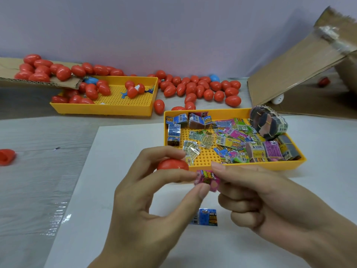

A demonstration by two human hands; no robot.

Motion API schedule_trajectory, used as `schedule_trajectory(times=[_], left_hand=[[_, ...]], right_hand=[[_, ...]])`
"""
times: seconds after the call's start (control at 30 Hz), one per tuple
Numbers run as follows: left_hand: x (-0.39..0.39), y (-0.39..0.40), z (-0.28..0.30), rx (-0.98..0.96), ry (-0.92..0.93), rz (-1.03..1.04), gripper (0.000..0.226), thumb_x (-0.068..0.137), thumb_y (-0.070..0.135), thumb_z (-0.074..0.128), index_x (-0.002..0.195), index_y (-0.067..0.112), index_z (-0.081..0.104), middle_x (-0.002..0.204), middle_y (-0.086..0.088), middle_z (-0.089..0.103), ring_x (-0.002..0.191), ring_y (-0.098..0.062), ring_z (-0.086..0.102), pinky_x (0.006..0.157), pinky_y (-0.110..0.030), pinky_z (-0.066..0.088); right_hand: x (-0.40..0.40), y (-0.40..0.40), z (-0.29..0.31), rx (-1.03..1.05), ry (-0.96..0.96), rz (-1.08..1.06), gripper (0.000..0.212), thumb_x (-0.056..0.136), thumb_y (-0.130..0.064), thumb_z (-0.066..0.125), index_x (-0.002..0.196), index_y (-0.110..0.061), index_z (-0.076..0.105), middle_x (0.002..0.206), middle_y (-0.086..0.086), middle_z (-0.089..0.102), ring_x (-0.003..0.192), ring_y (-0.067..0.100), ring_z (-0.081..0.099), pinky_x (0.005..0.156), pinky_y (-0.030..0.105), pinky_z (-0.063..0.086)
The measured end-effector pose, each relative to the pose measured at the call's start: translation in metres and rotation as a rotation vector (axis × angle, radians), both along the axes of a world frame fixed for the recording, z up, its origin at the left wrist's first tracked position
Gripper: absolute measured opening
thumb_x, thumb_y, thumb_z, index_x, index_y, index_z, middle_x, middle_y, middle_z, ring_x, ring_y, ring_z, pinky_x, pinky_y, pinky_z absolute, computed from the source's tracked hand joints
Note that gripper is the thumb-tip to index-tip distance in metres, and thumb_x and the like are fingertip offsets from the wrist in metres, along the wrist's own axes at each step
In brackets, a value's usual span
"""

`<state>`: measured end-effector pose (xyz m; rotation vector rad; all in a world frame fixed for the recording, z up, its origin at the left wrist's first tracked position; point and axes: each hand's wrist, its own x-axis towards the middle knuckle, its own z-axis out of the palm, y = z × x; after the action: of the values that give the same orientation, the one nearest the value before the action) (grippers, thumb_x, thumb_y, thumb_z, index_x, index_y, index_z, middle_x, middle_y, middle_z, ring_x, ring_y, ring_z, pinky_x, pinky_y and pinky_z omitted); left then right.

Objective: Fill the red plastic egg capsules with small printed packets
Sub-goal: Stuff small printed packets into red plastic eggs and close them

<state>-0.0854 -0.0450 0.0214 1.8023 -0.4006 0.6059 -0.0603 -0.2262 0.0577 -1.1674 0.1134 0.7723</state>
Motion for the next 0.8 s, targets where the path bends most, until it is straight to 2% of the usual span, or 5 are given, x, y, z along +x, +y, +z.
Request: schedule_trajectory(times=[0.2,0.3,0.43,0.63,0.8], left_hand=[[-0.002,-0.005,0.000,-0.158,0.148,-0.080,0.007,0.078,0.026,0.073,0.074,0.020,0.073,0.103,0.001,0.065,0.100,-0.028,0.067,0.073,-0.027,0.057],[-0.003,-0.006,0.000,-0.229,0.198,-0.106,0.010,0.076,0.024,0.072,0.072,0.015,0.074,0.100,0.000,0.066,0.094,-0.025,0.069,0.071,-0.023,0.057],[-0.004,-0.006,0.002,-0.279,0.246,-0.140,0.011,0.076,0.024,0.071,0.077,0.014,0.077,0.101,-0.002,0.066,0.093,-0.027,0.069,0.071,-0.029,0.060],[-0.002,-0.006,0.007,-0.339,0.251,-0.177,0.020,0.081,0.014,0.070,0.098,0.020,0.079,0.106,-0.007,0.069,0.093,-0.030,0.070,0.073,-0.029,0.061],[-0.002,-0.004,0.008,-0.381,0.302,-0.138,0.036,0.072,0.025,0.074,0.109,0.027,0.072,0.104,-0.004,0.074,0.091,-0.026,0.073,0.073,-0.025,0.060]], right_hand=[[-0.003,0.006,-0.001,-0.100,-0.192,-0.075,0.035,0.070,-0.041,0.082,0.049,-0.022,0.062,0.055,-0.005,0.019,0.046,0.009,0.016,0.038,0.017,0.017],[-0.006,0.010,-0.002,-0.160,-0.457,-0.138,0.024,0.068,-0.043,0.080,0.068,-0.020,0.078,0.048,-0.012,0.040,0.043,0.005,0.028,0.041,0.014,0.027],[-0.009,0.013,-0.001,-0.205,-0.652,-0.289,0.018,0.064,-0.035,0.083,0.069,-0.018,0.079,0.045,-0.010,0.055,0.040,-0.001,0.048,0.044,0.005,0.036],[-0.006,0.008,-0.001,-0.311,-0.694,-0.361,0.027,0.061,-0.040,0.083,0.069,-0.015,0.078,0.041,-0.011,0.046,0.039,0.002,0.041,0.044,0.005,0.032],[-0.003,0.005,0.000,-0.369,-0.687,-0.335,0.029,0.058,-0.046,0.080,0.065,-0.018,0.077,0.044,-0.008,0.040,0.041,0.004,0.033,0.043,0.009,0.029]])
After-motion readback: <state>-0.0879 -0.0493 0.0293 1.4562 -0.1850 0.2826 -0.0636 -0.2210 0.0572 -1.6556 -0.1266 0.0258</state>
